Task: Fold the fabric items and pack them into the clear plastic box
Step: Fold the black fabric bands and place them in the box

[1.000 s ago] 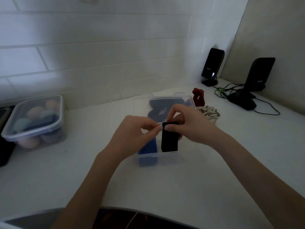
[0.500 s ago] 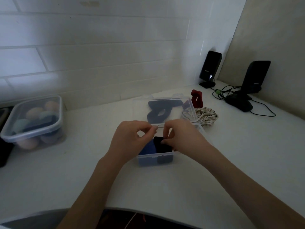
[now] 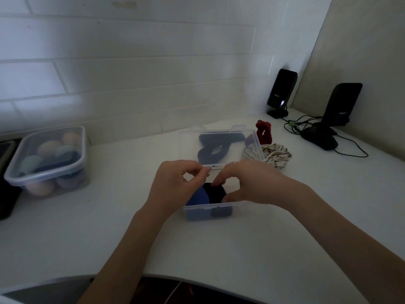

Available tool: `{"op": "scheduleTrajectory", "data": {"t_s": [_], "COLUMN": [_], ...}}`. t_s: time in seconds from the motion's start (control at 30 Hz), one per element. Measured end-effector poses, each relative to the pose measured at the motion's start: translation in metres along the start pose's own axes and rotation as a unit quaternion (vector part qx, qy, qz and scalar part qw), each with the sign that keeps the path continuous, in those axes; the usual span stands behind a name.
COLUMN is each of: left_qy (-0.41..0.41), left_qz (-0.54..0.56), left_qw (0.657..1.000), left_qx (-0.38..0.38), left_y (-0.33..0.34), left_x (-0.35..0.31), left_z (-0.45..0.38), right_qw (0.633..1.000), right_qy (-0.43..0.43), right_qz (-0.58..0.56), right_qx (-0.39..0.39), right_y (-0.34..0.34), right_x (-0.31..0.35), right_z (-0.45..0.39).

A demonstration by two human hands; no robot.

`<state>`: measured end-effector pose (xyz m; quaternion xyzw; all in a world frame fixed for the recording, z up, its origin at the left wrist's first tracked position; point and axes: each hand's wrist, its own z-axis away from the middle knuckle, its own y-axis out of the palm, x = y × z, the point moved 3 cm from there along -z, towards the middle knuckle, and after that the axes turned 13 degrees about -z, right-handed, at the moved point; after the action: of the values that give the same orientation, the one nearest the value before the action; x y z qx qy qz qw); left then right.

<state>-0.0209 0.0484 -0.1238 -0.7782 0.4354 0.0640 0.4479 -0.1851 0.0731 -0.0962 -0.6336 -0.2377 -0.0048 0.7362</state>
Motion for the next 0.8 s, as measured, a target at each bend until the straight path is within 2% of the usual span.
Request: {"op": "scheduleTrajectory", "data": {"t_s": [0.13,0.4,0.5,0.57,0.7,0.73,0.8], "left_qy": [-0.002,-0.007,-0.020,-0.065,-0.205,-0.234,-0.268], "left_qz": [-0.001,0.011,0.047,0.109,0.232,0.232,0.189], "left_qw": [1.000,1.000,0.998,0.992,0.947,0.940,0.944], "left_qx": [-0.007,-0.005,0.024,0.029,-0.082,-0.084,-0.037], "left_y": [0.000,0.000,-0.002,-0.009,-0.028,-0.030,-0.023], "left_x": [0.000,-0.001,-0.003,-0.001,0.029,0.040,0.057], "left_z": [0.000,0.001,0.000,-0.002,-0.022,-0.031,-0.050], "right_qw": [0.999,0.997,0.997,0.998,0.985,0.980,0.974], "right_qy": [0.006,0.045,0.044,0.029,0.029,0.031,0.032], "right_qz": [0.041,0.029,0.014,-0.004,-0.164,-0.197,-0.225], "right_qx": [0.016,0.052,0.058,0.056,0.040,0.029,0.008], "right_y": [0.002,0.007,0.007,0.004,-0.005,-0.008,-0.011], "right_x": [0.005,0.013,0.013,0.011,-0.004,-0.008,-0.014], "right_z": [-0.003,-0.014,-0.014,-0.013,-0.006,-0.003,0.001]}}
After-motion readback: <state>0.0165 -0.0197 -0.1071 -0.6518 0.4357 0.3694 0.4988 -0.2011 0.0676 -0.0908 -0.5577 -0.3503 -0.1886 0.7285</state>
